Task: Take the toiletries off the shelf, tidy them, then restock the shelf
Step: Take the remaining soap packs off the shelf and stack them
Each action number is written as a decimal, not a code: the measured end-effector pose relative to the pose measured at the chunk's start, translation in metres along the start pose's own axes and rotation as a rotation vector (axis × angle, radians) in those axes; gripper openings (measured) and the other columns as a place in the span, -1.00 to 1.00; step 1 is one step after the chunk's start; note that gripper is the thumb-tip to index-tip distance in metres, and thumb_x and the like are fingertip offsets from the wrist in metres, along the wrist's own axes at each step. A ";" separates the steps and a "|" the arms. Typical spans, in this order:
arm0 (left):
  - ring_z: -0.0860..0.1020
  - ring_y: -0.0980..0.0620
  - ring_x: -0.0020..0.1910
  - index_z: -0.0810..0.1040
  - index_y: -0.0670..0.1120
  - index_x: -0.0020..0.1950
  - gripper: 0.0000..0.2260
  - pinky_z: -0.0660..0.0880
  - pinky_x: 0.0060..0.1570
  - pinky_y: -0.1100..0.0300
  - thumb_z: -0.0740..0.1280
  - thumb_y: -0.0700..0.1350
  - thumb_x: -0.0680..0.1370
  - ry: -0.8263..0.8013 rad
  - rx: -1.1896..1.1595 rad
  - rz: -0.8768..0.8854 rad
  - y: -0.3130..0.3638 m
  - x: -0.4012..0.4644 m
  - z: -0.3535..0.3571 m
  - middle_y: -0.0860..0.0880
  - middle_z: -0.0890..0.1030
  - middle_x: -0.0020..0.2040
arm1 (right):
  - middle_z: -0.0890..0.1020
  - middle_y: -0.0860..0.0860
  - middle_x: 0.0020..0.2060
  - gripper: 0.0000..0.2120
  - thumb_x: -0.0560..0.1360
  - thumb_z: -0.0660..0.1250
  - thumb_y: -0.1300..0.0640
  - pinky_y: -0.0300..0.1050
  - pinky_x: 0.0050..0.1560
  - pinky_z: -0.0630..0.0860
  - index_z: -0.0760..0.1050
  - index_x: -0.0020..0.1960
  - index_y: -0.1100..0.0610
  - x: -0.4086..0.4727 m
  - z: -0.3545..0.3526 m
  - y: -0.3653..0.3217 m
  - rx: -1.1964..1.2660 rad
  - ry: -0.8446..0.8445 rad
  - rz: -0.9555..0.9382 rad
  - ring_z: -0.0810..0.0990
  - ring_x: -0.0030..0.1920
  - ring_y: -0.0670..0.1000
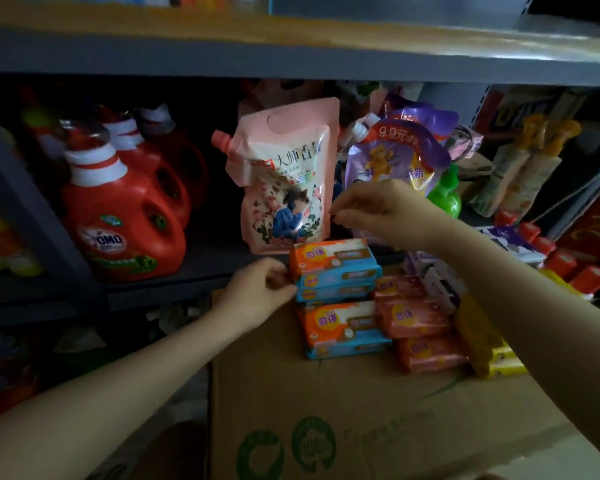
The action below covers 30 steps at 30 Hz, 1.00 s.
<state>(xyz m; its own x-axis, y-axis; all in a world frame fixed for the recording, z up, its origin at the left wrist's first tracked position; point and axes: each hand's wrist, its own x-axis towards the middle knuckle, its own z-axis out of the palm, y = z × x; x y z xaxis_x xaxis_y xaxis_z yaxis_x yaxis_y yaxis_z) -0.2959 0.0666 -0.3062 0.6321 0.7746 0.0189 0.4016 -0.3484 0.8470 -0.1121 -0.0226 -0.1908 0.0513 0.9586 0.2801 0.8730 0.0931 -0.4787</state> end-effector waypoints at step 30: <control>0.52 -0.19 0.11 0.59 -0.17 0.04 -0.54 0.42 0.14 -0.04 0.15 0.15 0.44 0.803 1.041 0.666 0.137 0.093 -0.229 -0.17 0.58 0.07 | 0.42 0.09 0.27 -0.42 0.41 0.35 -0.18 0.05 0.23 0.34 0.34 0.36 -0.04 0.281 -0.080 -0.067 -0.791 0.217 -0.066 0.37 0.26 0.16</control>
<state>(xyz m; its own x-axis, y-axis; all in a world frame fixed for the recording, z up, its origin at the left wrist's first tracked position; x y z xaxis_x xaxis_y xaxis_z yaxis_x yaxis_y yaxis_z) -0.3337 0.2116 -0.0668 0.4979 0.2802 0.8207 0.6953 -0.6946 -0.1847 -0.1176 0.2189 -0.0133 0.0096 0.8769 0.4806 0.9570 -0.1475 0.2500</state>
